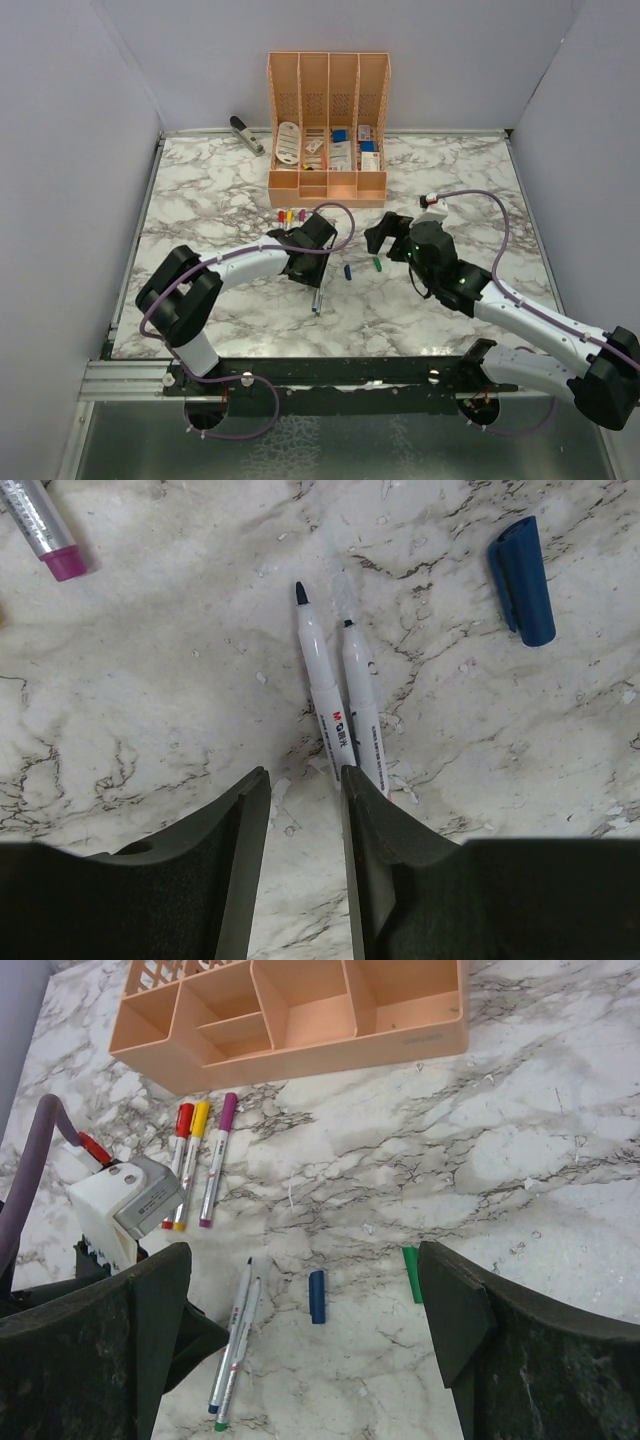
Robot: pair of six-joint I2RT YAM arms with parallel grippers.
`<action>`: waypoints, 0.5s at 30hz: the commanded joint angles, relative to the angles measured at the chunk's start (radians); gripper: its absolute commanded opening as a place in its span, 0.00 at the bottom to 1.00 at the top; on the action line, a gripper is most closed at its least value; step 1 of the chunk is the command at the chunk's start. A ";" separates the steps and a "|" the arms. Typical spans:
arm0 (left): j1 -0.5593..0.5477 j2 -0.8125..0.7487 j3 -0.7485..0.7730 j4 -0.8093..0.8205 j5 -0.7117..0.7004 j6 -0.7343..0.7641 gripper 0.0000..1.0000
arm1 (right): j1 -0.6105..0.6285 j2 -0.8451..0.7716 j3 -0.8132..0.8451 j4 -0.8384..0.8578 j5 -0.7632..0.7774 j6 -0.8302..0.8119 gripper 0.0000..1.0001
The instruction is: Insert the pens into the pen caps
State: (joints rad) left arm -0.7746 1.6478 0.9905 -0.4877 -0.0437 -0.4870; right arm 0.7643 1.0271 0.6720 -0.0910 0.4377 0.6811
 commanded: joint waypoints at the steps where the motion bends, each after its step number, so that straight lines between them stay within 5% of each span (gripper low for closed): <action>1: -0.008 0.018 0.037 0.018 0.038 0.011 0.38 | -0.004 0.004 -0.003 0.000 0.026 0.015 0.94; 15: -0.013 0.040 0.013 -0.013 0.033 0.002 0.37 | -0.004 0.001 -0.005 -0.004 0.027 0.011 0.94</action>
State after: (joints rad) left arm -0.7811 1.6814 1.0077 -0.4812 -0.0154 -0.4835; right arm 0.7643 1.0275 0.6720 -0.0906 0.4377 0.6811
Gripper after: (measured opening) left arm 0.375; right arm 0.939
